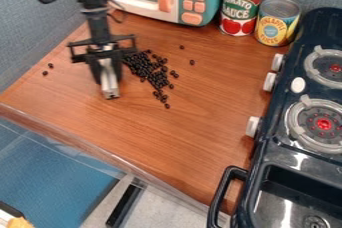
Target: Sweep into pile
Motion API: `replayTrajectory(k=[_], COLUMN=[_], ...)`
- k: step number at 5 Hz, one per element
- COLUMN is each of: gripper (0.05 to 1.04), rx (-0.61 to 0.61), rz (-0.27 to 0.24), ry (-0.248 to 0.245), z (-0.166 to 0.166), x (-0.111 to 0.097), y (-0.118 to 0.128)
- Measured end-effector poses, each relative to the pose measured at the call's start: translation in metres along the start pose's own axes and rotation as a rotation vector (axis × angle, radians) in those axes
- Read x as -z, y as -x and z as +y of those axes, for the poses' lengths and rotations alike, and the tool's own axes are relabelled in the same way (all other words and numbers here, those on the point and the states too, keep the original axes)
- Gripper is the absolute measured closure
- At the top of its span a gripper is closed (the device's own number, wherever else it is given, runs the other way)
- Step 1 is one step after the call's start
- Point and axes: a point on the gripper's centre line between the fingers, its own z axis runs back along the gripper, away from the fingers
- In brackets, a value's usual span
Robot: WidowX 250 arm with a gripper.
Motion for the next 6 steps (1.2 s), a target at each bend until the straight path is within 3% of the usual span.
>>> replayTrajectory(k=[1,3,5,6], gripper=[0.695,0.695,0.695,0.695], rx=[0.021,0.012,-0.036,-0.036], rz=[0.017,0.003,-0.244,-0.319], ry=[0.009,0.014,0.044,0.055], z=[-0.021,-0.026,0.014,0.037], x=[0.001,0.000,-0.059,-0.071], y=[0.004,0.009,0.059,0.086])
